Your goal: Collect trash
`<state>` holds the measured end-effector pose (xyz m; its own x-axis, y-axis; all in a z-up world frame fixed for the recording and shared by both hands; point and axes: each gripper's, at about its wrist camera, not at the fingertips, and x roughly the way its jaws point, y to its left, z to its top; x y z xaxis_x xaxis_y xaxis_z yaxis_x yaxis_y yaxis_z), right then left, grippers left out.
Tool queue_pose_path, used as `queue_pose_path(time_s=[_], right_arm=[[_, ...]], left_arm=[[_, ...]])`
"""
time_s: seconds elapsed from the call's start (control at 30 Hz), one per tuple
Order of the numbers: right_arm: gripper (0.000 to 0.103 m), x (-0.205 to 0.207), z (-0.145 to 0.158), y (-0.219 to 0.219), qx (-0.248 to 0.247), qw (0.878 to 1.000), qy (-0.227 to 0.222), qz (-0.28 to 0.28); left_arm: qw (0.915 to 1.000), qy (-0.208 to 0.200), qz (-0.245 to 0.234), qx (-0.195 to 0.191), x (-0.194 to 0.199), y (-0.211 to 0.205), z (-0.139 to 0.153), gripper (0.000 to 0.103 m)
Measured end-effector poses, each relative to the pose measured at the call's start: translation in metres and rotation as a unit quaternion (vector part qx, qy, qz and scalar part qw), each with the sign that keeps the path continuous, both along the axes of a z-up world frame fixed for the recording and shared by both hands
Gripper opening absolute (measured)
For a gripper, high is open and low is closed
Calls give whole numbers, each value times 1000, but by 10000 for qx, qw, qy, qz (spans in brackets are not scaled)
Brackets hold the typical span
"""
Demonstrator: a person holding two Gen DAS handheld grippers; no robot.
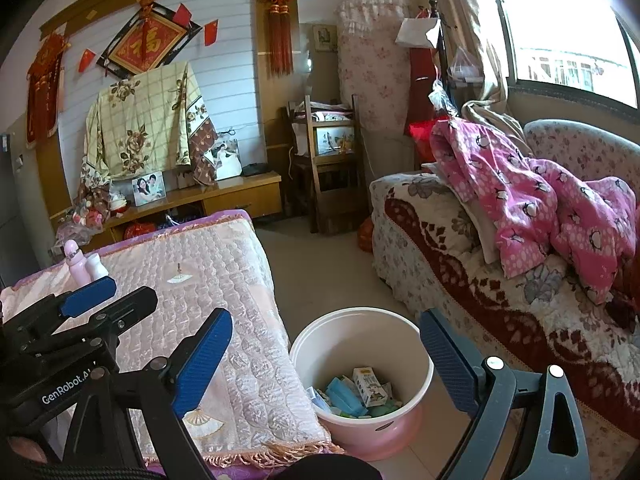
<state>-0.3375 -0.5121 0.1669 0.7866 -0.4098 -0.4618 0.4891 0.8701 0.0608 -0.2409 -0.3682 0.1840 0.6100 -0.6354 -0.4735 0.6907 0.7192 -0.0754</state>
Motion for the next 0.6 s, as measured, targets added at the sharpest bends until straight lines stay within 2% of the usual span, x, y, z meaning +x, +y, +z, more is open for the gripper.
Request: queue_pose_path(time_s=[0.6], right_arm=[[94,0,-4,-4,41,10000,30,-15]], left_arm=[[10000,-27,-4,15,-1,0,-1,62]])
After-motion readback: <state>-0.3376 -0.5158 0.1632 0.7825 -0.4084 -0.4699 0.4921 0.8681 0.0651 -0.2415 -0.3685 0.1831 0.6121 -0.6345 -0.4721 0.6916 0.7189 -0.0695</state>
